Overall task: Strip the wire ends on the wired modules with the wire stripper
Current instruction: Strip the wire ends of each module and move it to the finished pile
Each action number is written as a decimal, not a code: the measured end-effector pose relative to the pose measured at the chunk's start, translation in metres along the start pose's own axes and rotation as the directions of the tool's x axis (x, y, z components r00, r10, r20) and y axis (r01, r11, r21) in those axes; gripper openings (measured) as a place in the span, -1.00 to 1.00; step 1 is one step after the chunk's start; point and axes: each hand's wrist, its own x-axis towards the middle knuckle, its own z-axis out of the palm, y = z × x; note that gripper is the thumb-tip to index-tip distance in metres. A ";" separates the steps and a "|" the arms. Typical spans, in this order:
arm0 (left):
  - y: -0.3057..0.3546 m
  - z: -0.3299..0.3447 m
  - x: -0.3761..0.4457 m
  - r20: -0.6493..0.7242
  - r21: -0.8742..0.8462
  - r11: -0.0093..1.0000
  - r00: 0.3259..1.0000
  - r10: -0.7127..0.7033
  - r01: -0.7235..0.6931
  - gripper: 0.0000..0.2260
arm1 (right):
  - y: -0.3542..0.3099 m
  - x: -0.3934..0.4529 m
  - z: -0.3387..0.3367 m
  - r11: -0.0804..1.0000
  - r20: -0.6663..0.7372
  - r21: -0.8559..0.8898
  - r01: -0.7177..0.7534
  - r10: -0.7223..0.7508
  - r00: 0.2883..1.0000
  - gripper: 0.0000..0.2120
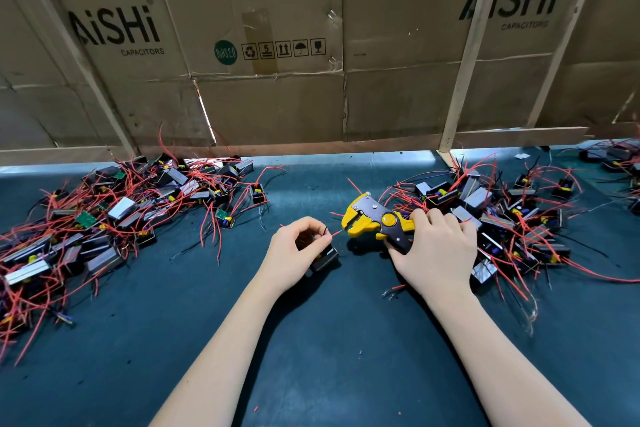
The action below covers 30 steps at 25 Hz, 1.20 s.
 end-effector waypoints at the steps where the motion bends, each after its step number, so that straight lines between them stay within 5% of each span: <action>1: 0.000 0.001 0.000 -0.008 0.002 1.000 1.000 0.005 -0.005 -0.91 | -0.001 0.000 0.000 1.000 0.003 0.010 0.008 -0.008 1.000 -0.56; 30: 0.005 0.000 -0.003 0.002 0.032 0.999 1.000 -0.019 0.018 -0.93 | -0.010 0.001 -0.009 0.997 0.165 0.066 0.042 -0.053 0.985 -0.63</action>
